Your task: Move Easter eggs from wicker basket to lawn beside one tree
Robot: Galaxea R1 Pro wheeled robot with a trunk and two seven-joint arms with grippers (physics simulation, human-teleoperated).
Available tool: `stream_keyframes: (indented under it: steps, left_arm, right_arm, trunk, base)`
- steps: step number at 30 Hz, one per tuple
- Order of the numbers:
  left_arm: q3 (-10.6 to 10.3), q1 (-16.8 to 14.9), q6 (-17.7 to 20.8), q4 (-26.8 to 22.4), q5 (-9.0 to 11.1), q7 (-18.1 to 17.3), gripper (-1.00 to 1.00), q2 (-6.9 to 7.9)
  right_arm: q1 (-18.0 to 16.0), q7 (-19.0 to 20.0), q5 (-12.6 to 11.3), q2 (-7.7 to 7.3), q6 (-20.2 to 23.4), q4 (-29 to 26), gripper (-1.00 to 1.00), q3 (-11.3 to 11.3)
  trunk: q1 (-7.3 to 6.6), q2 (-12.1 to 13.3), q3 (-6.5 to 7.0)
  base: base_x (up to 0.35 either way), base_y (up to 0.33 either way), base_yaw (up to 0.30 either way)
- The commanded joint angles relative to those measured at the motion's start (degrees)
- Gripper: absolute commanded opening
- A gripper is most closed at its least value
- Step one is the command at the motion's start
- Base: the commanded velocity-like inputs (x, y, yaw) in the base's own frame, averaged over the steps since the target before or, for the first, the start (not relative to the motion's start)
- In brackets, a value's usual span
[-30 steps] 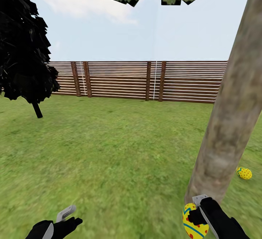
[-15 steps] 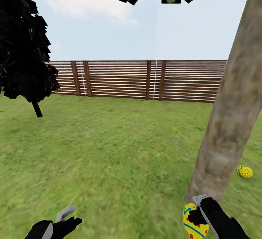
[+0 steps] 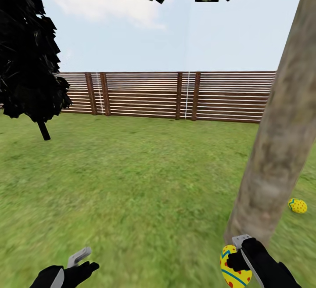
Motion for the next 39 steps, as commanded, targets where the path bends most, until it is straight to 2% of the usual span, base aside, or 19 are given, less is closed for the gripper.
stream_keyframes:
  steps: [1,39]
  left_arm:
    - [0.31,-0.04,0.45,-0.07,0.22,-0.20,1.00,-0.02]
    - [0.24,-0.04,0.39,-0.07,-0.05,0.25,1.00,-0.27]
  right_arm:
    - [-0.04,0.47,0.63,-0.03,0.25,-0.08,-1.00,0.17]
    - [-0.05,0.47,0.63,-0.03,0.25,-0.08,-1.00,0.20]
  trunk:
    - [0.26,-0.44,-0.25]
    - [8.60,-15.69,-7.07]
  base:
    - [0.325,0.000,0.000]
    - [0.019,-0.006,0.000]
